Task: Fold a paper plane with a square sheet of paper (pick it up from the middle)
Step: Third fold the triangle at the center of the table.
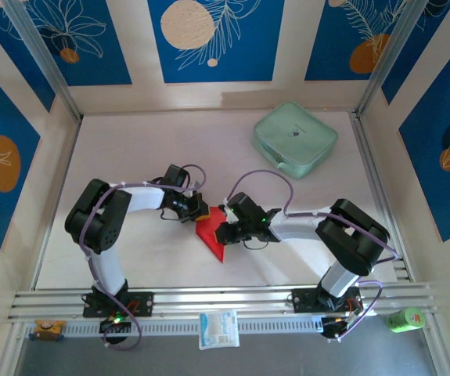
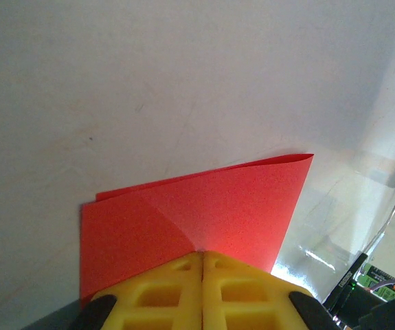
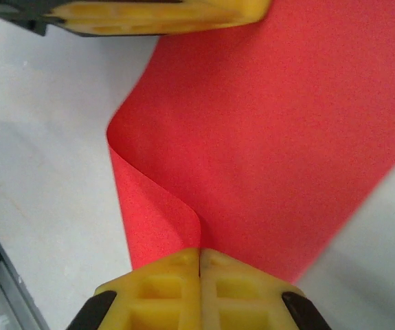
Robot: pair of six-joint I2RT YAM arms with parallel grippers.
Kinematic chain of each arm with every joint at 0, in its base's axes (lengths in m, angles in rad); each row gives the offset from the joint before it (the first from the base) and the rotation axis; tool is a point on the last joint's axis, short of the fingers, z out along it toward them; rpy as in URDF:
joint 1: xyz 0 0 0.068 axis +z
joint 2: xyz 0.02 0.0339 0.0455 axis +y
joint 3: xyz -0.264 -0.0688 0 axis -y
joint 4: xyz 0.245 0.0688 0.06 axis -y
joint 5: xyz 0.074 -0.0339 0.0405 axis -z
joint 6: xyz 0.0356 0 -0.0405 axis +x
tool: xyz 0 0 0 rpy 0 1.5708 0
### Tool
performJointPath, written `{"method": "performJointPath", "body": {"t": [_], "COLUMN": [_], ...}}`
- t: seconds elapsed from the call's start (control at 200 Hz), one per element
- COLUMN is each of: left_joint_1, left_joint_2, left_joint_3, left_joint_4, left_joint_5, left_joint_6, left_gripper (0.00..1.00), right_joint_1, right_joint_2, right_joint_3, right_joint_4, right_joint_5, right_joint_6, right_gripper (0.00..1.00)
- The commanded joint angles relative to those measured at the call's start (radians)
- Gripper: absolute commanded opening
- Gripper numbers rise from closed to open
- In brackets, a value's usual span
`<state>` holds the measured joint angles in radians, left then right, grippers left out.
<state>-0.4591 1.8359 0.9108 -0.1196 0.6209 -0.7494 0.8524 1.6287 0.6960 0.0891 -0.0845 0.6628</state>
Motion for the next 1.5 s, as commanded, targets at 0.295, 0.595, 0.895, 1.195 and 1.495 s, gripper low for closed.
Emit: {"method": "performJointPath", "body": {"t": [0.295,0.595,0.895,1.195,1.495], "left_joint_1": [0.004,0.004,0.004,0.004,0.004], "left_joint_2": [0.001,-0.001,-0.007,-0.004,-0.007], "left_joint_3": [0.012,0.004,0.003,0.002,0.002], "left_joint_4": [-0.093,-0.085,-0.085,-0.079,-0.079], "left_joint_5": [-0.036,-0.034,-0.033,-0.030,-0.029], "left_joint_6": [0.040,0.034,0.032,0.029,0.028], "left_gripper": [0.09,0.09,0.09,0.09,0.09], "right_joint_1": [-0.003,-0.001,0.000,0.008,0.010], "right_joint_2": [-0.004,0.015,0.021,0.041,0.055], "right_joint_3": [0.023,0.050,0.048,0.042,0.048], "right_joint_4": [-0.042,-0.053,-0.069,-0.061,-0.068], "right_joint_5": [0.011,-0.007,0.003,0.007,0.025], "right_joint_6": [-0.024,-0.039,-0.037,-0.030,-0.029], "right_gripper": [0.03,0.03,0.03,0.03,0.03]}}
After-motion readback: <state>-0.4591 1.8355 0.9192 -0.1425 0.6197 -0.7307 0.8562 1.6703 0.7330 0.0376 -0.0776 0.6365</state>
